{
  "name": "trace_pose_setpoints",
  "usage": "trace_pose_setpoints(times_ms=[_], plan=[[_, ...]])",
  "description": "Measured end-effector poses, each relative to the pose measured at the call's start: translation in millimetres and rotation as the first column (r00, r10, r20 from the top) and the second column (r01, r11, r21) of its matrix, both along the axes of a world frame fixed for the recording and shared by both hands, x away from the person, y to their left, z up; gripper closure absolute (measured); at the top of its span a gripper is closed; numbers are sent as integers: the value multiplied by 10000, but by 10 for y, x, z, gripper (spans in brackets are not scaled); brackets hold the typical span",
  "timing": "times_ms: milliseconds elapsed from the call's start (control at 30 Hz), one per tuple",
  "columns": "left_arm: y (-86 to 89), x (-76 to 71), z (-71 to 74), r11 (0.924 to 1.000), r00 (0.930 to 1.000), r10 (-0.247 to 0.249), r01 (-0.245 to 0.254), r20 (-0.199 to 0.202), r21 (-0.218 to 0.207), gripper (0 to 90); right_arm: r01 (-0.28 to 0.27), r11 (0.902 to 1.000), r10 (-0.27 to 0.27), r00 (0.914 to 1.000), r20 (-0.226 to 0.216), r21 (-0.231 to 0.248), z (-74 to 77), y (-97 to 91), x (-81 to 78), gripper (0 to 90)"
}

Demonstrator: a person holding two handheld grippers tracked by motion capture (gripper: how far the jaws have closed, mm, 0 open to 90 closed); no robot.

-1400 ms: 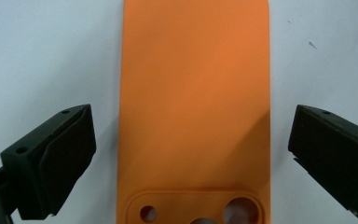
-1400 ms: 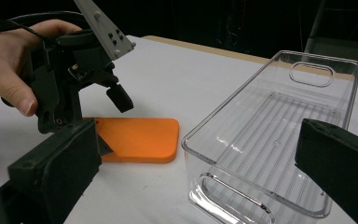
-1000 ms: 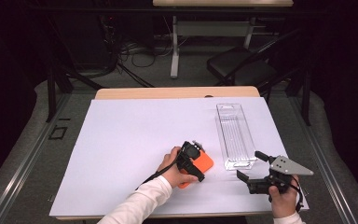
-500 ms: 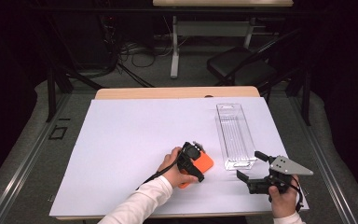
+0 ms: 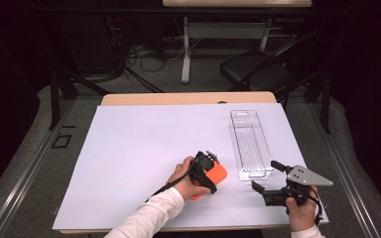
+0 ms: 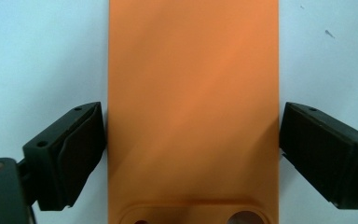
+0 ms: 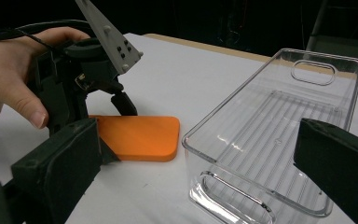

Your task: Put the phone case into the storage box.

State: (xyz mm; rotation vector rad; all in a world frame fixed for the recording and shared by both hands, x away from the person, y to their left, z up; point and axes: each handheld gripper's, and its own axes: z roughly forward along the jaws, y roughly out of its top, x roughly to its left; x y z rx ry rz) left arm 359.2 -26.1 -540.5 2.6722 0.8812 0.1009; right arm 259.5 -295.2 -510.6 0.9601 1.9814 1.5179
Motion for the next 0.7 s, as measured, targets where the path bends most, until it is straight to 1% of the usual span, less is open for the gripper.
trace_pose_setpoints(times_ms=[67, 100, 133, 167, 267, 700], plan=[[3, -2, 12, 10000, 10000, -16, 16, 8, 5, 91, 1, 10000, -1, 10000, -12, -2, -1, 0, 1, 6], [6, -5, 22, 10000, 10000, -41, 41, -37, -20, 112, 10, 10000, -10, 10000, -14, -9, -1, -2, 2, 8], [9, -6, 27, 10000, 10000, -41, 41, 39, -37, 138, 21, 10000, -21, 10000, -13, -26, -1, -2, 2, 9], [11, -8, 27, 10000, 10000, -16, 16, 30, -66, 153, 21, 10000, -21, 10000, 3, -43, -1, -3, 2, 10], [8, -9, 28, 10000, 10000, -22, 22, 60, -32, 153, 17, 10000, -17, 10000, -7, -6, -1, -4, 2, 10], [1, -2, 33, 10000, 10000, 20, -20, -64, 16, 157, 4, 10000, -4, 10000, 1, 10, -2, -4, 4, 10]])
